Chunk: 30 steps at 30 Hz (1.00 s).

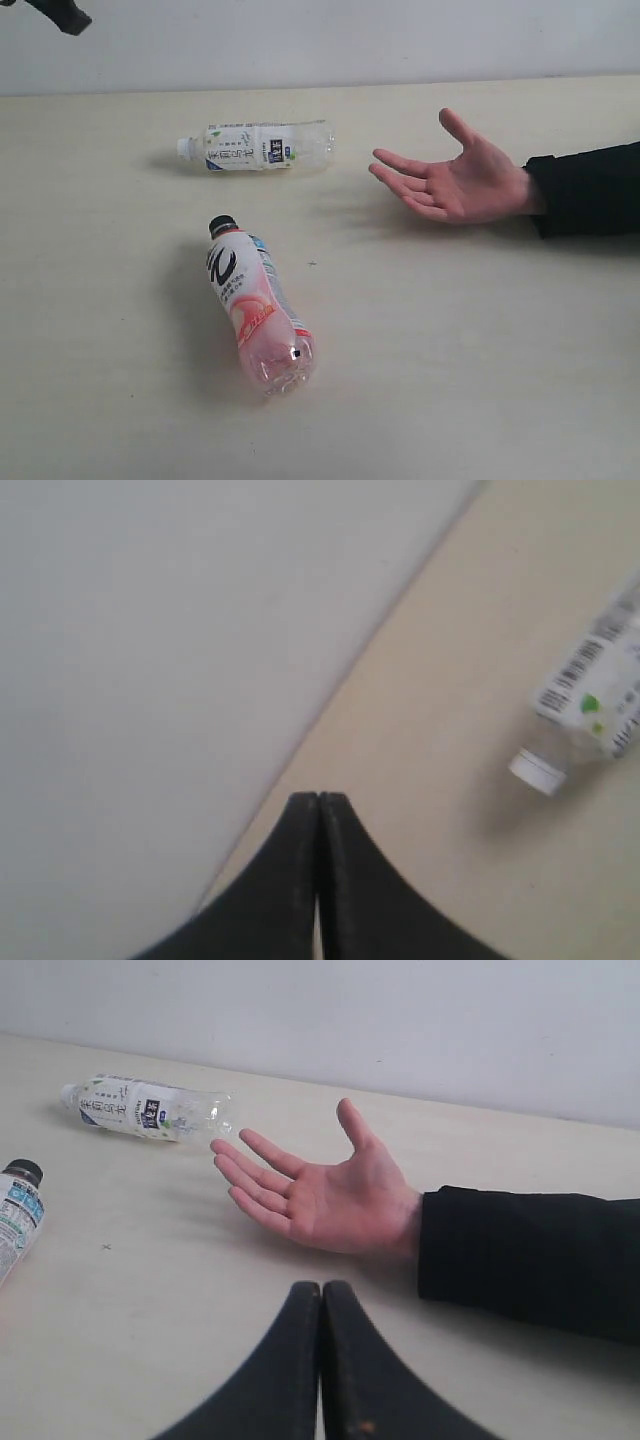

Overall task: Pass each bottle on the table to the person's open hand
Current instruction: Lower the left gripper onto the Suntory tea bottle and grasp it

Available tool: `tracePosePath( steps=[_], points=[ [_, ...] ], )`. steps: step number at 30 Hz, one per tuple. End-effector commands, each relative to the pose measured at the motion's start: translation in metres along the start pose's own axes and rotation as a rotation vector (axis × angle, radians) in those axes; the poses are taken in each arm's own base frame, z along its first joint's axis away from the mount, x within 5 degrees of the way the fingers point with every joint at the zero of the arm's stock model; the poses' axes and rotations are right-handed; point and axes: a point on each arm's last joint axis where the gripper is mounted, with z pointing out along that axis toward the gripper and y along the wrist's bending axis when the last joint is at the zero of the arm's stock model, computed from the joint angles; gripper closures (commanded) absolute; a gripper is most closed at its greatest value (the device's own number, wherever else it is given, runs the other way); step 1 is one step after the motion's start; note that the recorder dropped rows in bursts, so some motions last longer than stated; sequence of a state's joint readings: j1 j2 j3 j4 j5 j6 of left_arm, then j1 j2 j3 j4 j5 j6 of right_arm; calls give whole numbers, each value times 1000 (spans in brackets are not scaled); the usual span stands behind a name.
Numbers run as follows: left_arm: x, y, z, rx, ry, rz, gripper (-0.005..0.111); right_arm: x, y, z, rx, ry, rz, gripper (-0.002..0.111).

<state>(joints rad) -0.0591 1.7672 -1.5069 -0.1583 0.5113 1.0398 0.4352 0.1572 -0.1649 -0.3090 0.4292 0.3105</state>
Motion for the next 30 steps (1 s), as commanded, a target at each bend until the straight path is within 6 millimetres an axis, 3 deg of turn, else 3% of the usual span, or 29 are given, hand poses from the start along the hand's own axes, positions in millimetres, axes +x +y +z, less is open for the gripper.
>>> tracePosePath(
  steps=[1,11,15,19,22,27,30],
  points=[
    [-17,-13,34,206,51,253,107,0,0,0,-1,-14,-3,108],
    [-49,-57,113,480,85,421,107,0,0,0,-1,-13,-3,108],
    [-54,-76,143,498,104,467,107,0,0,0,-1,-13,-3,108],
    [-59,-90,157,486,140,482,106,0,0,0,-1,-13,-3,108],
    [-65,-97,157,493,137,500,92,0,0,0,-1,-13,-3,108],
    [-66,-103,154,525,163,467,52,0,0,0,-1,-13,-3,108],
    [-67,-104,154,530,168,459,42,0,0,0,-1,-13,-3,108]
  ],
)
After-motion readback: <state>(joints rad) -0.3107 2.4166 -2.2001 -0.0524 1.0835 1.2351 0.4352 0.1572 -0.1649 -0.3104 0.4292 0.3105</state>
